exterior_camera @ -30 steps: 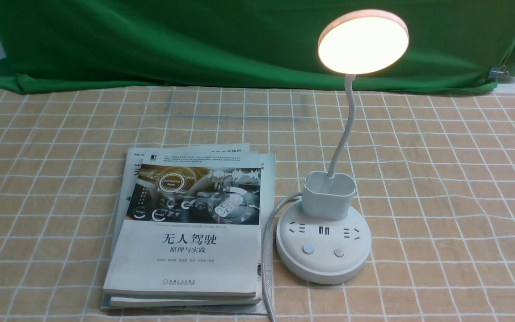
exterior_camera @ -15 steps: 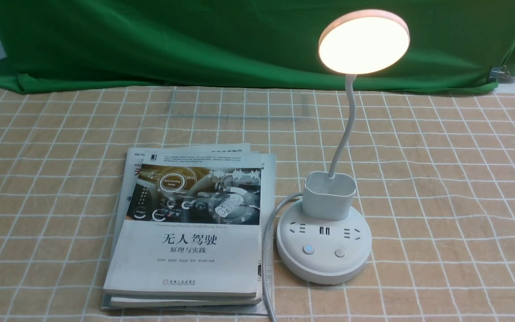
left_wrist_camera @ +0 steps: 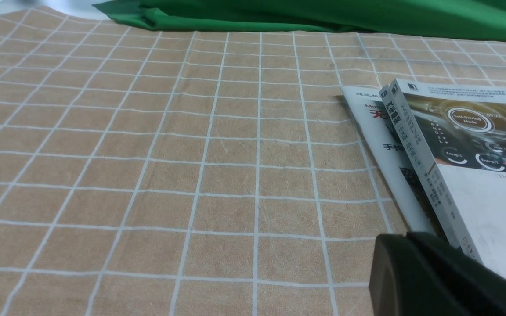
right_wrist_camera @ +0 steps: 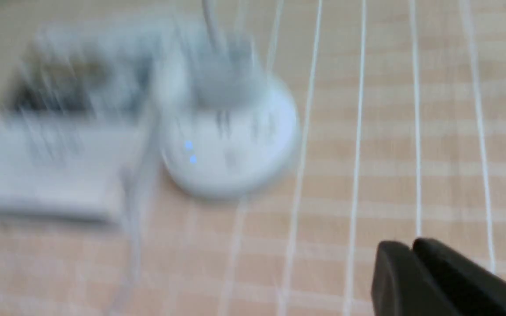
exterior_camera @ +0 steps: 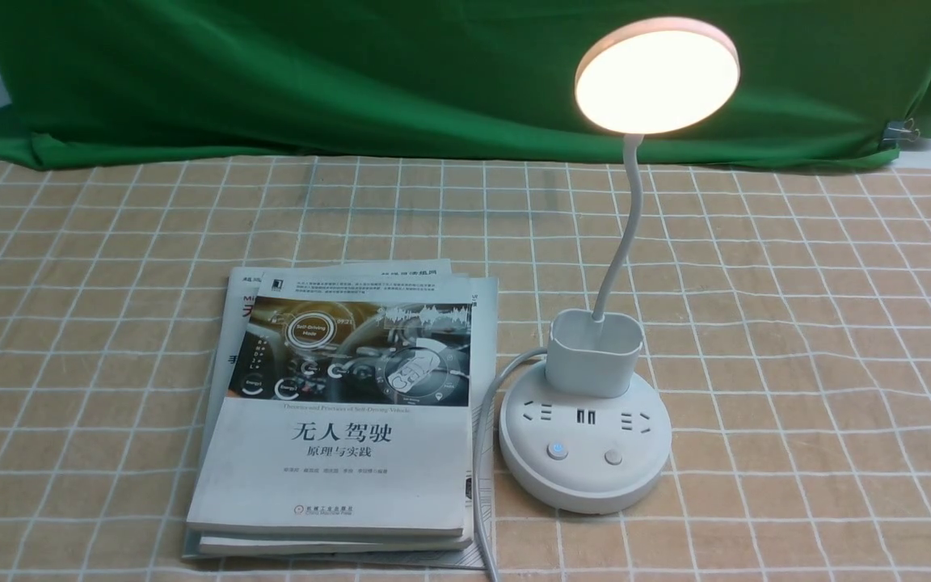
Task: Turn off the desk lamp on the light coffee tablecloth by hand.
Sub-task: 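Press the power button on the lamp base to turn the lamp off with the right gripper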
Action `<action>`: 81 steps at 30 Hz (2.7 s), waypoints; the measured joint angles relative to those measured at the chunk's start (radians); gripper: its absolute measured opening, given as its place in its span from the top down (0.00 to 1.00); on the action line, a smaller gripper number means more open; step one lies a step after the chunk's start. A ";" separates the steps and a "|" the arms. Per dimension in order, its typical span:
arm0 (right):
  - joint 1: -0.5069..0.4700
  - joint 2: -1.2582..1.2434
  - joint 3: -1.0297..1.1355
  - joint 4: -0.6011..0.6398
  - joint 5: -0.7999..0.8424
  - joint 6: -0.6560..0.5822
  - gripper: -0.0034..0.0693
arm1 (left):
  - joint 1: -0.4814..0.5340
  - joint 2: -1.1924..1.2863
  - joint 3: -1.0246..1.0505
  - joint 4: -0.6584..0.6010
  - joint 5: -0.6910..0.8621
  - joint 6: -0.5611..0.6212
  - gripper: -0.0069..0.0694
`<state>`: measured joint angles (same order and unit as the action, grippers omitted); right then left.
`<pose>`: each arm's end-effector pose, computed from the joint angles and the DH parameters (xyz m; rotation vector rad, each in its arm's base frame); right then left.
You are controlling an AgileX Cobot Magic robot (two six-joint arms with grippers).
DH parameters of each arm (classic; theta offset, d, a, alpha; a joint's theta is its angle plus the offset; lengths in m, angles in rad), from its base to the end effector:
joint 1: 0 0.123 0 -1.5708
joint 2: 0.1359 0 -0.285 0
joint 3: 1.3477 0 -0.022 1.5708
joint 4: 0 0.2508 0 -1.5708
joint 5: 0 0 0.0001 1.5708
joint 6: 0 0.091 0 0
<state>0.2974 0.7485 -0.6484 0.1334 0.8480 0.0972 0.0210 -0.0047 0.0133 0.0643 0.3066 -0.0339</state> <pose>0.1213 0.0467 0.2937 -0.1824 2.4436 0.3376 0.0543 0.0029 0.1813 -0.0081 1.7984 0.0520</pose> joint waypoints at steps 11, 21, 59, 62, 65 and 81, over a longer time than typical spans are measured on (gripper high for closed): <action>0.142 0.583 -0.290 -0.004 0.050 -0.097 0.90 | 0.000 0.000 0.000 0.000 0.000 0.000 0.90; 0.270 0.904 -0.484 -0.009 0.025 -0.097 0.90 | 0.000 0.000 0.000 0.001 0.000 0.000 0.90; 0.268 0.980 -0.514 -0.023 -0.083 -0.090 0.90 | 0.000 0.000 0.000 0.001 0.000 0.000 0.90; 0.268 0.986 -0.514 -0.023 -0.083 -0.089 0.90 | 0.000 0.000 0.000 0.001 0.000 0.000 0.90; 0.268 1.007 -0.514 -0.023 -0.084 -0.089 0.90 | 0.000 0.000 0.000 0.001 0.000 0.000 0.90; 0.268 1.070 -0.516 -0.024 -0.084 -0.089 0.90 | 0.000 0.000 0.000 0.001 0.000 0.000 0.90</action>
<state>0.5656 1.8182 -1.1648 0.1090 0.7639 0.0083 0.0210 -0.0047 0.0133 0.0653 0.3066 -0.0339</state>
